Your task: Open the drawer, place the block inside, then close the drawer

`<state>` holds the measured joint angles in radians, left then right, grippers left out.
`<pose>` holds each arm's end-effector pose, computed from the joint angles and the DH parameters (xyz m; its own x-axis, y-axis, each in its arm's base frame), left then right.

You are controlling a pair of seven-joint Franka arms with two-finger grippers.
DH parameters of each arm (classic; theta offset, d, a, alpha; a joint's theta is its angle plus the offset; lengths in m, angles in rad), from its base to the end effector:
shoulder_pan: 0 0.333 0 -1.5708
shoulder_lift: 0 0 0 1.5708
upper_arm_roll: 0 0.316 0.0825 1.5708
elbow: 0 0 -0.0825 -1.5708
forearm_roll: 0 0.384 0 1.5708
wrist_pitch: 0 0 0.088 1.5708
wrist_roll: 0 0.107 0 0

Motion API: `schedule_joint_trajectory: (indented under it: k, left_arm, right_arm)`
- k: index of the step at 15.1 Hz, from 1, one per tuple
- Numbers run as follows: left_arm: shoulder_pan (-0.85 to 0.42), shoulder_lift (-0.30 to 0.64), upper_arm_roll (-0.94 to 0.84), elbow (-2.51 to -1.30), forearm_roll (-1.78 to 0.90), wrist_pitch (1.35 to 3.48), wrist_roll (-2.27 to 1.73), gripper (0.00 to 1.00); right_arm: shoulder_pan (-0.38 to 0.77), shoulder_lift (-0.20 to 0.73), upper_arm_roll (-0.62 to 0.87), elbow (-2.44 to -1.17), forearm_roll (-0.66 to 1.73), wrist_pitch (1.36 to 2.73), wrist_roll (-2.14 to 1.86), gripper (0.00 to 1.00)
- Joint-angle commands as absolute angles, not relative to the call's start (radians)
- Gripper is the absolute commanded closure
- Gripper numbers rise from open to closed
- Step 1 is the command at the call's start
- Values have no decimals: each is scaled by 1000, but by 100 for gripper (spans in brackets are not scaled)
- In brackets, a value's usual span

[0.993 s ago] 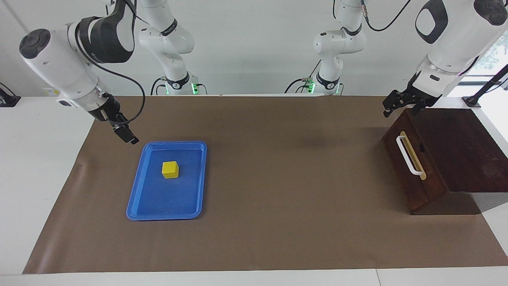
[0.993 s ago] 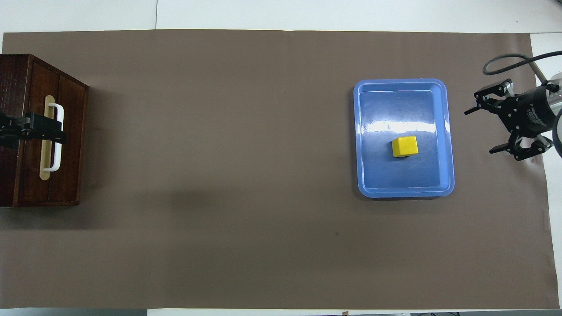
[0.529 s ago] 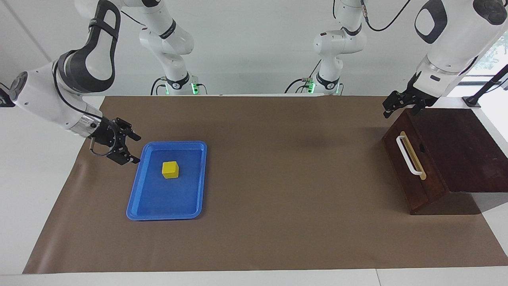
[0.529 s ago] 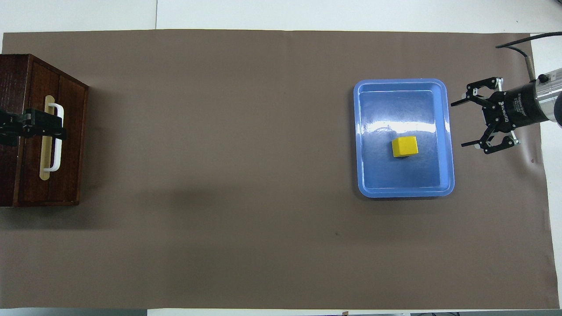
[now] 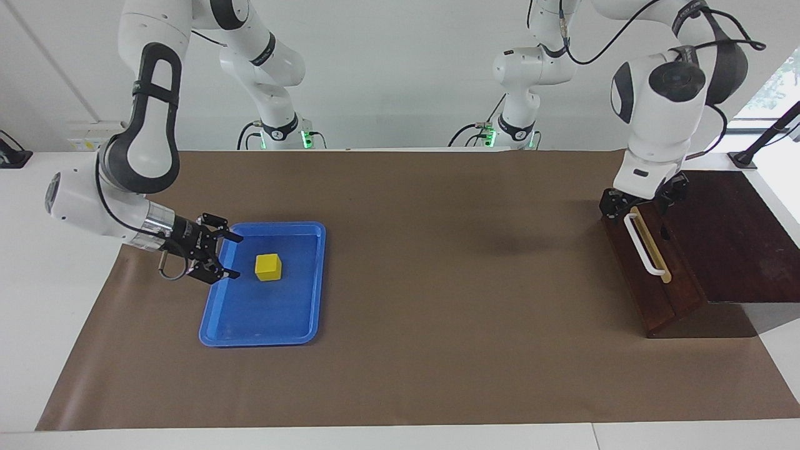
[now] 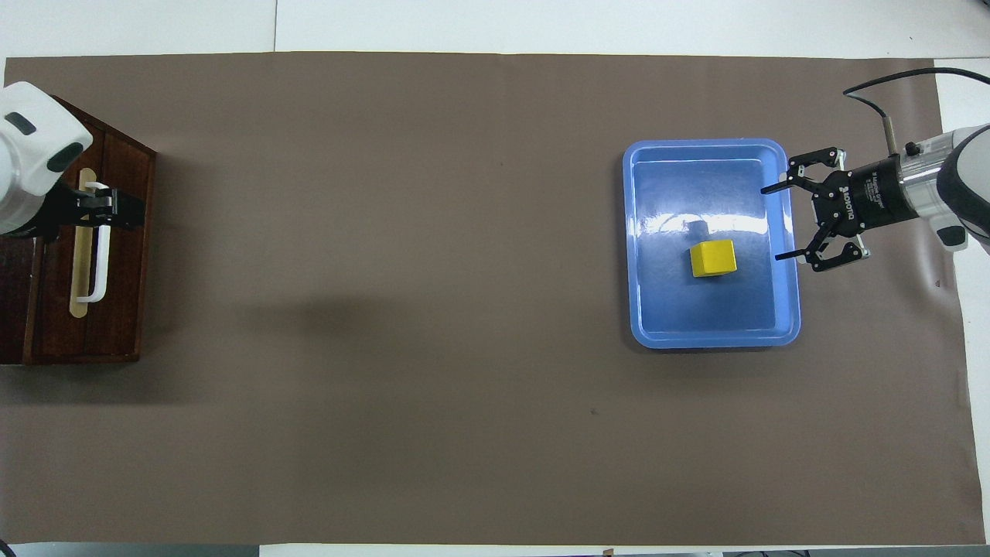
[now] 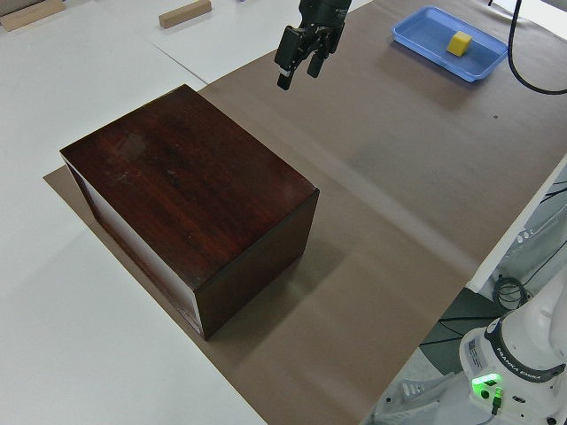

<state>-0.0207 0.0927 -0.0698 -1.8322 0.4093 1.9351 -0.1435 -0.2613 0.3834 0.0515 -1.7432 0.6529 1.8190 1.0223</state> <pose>0.5913 -0.0251 0.4834 0.9944 -0.0989 0.0364 -0.0788 -0.9273 -0.3659 0.6211 -0.0840 0.3496 0.0475 -0.7711 -0.6349 -0.9968 -0.0778 0.0199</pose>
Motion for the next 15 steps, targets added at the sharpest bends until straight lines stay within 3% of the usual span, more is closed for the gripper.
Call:
schedule_joint_trajectory:
  k: [1, 7, 15]
  left_arm:
    - [6, 144, -63, -1861, 457, 2040, -153, 0]
    - [49, 156, -61, -1950, 462, 2175, -156, 0]
    - [29, 210, -63, -1947, 502, 2207, -230, 0]
  right_arm:
    - [-279, 377, 61, -1805, 715, 1871, 956, 0]
    - [-279, 396, 63, -1868, 770, 1893, 891, 0]
    - [-276, 383, 63, -1954, 807, 1942, 790, 0]
